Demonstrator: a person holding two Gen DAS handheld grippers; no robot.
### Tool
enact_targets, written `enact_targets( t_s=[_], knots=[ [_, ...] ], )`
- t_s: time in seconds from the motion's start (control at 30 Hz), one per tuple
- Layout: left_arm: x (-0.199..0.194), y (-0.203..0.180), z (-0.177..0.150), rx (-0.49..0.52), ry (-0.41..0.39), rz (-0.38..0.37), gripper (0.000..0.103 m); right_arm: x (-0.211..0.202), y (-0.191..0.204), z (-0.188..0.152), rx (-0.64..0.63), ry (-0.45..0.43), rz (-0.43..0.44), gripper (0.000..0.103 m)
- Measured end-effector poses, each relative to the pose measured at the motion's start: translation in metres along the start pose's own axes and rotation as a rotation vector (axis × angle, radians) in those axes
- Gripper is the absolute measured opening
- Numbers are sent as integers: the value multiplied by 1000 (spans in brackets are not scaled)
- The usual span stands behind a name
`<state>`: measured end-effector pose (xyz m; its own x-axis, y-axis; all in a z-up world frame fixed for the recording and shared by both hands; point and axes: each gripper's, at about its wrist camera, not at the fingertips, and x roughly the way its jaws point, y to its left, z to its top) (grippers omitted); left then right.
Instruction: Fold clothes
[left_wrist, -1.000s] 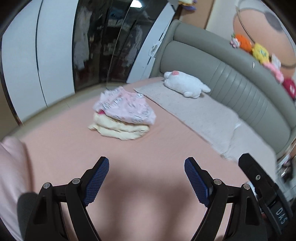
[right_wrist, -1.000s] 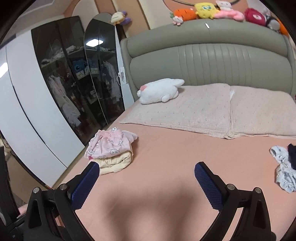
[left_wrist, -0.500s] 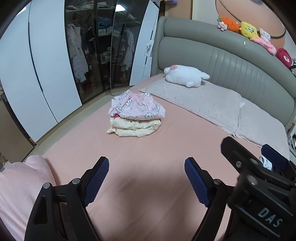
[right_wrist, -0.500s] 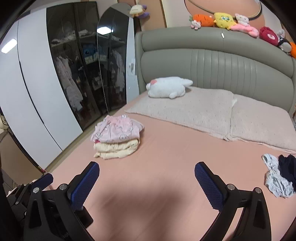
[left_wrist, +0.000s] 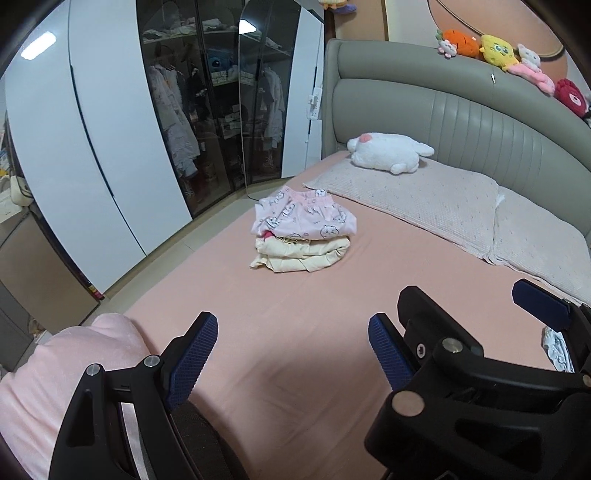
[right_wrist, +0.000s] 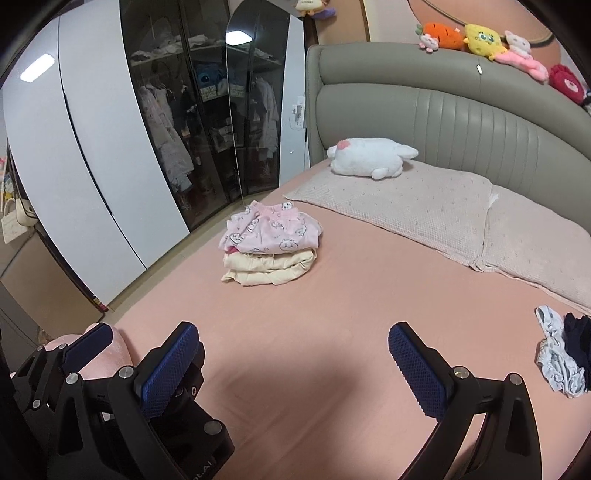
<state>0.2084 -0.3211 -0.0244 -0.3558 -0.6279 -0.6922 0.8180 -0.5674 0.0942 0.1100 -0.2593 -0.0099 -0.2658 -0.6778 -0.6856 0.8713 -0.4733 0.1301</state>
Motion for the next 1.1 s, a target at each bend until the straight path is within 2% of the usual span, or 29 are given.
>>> enact_targets(
  t_s=[0.5, 1.1],
  knots=[
    [-28, 17, 1, -51, -66, 50, 84, -30, 19, 7, -18, -60, -20, 103],
    [-36, 14, 0, -76, -67, 42, 84, -39, 16, 6, -7, -75, -25, 103]
  ],
)
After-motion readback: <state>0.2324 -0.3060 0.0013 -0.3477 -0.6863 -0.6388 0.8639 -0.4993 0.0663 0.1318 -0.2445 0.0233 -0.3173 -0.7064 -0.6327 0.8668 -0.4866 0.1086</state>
